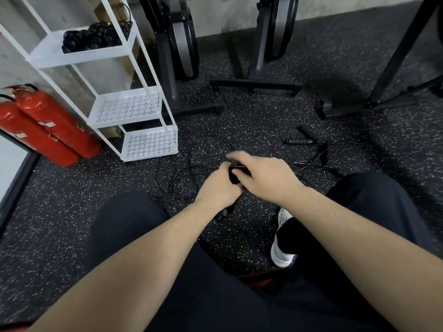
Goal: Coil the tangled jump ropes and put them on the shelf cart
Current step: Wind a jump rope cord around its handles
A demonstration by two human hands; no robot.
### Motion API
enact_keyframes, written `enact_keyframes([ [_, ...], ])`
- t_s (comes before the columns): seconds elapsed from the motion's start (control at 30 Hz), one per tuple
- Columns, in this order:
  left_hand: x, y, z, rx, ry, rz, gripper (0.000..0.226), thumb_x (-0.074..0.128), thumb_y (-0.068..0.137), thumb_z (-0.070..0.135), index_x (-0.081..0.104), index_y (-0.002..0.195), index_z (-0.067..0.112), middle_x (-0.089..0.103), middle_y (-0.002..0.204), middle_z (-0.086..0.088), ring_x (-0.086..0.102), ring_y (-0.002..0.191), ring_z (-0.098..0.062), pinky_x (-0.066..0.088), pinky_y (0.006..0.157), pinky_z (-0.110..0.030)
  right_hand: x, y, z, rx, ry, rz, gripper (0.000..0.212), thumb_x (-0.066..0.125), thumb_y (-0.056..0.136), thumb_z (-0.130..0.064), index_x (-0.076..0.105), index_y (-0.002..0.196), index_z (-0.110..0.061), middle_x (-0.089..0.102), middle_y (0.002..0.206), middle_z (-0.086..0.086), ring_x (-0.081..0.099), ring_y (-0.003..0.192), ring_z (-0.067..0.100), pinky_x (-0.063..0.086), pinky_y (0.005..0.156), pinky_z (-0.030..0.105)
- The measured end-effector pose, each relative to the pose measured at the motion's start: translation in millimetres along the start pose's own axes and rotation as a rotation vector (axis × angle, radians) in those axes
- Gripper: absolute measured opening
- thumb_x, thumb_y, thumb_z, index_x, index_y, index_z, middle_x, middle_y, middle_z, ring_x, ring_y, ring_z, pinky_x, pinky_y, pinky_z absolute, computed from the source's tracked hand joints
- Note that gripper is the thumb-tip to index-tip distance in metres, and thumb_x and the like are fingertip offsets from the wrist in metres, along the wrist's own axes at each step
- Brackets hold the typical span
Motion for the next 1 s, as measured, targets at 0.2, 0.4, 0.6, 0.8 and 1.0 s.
enact_keyframes([
  [0.2,10,3,-10,-0.044,-0.055,-0.038,0.046,0.063,0.094,0.05,0.049,0.129,0.024,0.065,0.101,0.007,0.065,0.088,-0.015,0.057,0.08,-0.035,-6,0,8,0.122,0.05,0.009,0.037,0.03,0.107,-0.051,0.05,0.134,-0.036,0.072,0.094,-0.006,0.067,0.085,0.023,0.047,0.071,0.034],
  [0.4,23,0,-25,-0.164,-0.425,-0.181,0.033,0.07,0.088,0.043,0.061,0.115,0.027,0.076,0.104,-0.001,0.074,0.095,-0.024,0.058,0.094,-0.048,-1,0,36,0.366,0.888,0.073,0.038,0.028,0.11,-0.045,0.058,0.129,-0.032,0.069,0.11,0.001,0.065,0.081,0.015,0.055,0.071,0.037],
  [0.6,41,-35,-16,-0.211,-0.673,-0.841,0.05,0.07,0.089,0.033,0.05,0.129,0.011,0.066,0.129,-0.027,0.071,0.085,-0.039,0.06,0.063,-0.048,19,-6,39,0.379,1.077,-0.23,0.041,0.023,0.109,-0.05,0.055,0.132,-0.041,0.074,0.118,-0.011,0.065,0.116,0.014,0.038,0.111,0.043],
  [0.8,40,-57,0,-0.129,-0.694,-1.074,0.041,0.054,0.095,0.03,0.057,0.126,0.005,0.071,0.12,-0.014,0.072,0.079,-0.032,0.06,0.055,-0.04,19,-8,5,0.346,1.289,-0.37,0.04,0.018,0.11,-0.045,0.044,0.141,-0.041,0.074,0.121,-0.004,0.068,0.105,0.009,0.041,0.103,0.039],
  [1.0,36,-70,2,-0.049,-0.656,-1.229,0.06,0.07,0.084,0.046,0.064,0.123,0.001,0.052,0.129,-0.047,0.063,0.089,-0.038,0.06,0.058,-0.038,16,-13,-2,0.363,1.412,-0.454,0.041,0.025,0.109,-0.045,0.047,0.143,-0.045,0.072,0.126,-0.001,0.066,0.103,0.012,0.048,0.086,0.036],
])
Point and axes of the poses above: each hand's wrist, its own y-axis towards the middle knuckle, its own x-axis out of the palm, z = x × y, the point moved 8 cm from there along y, towards the middle knuckle
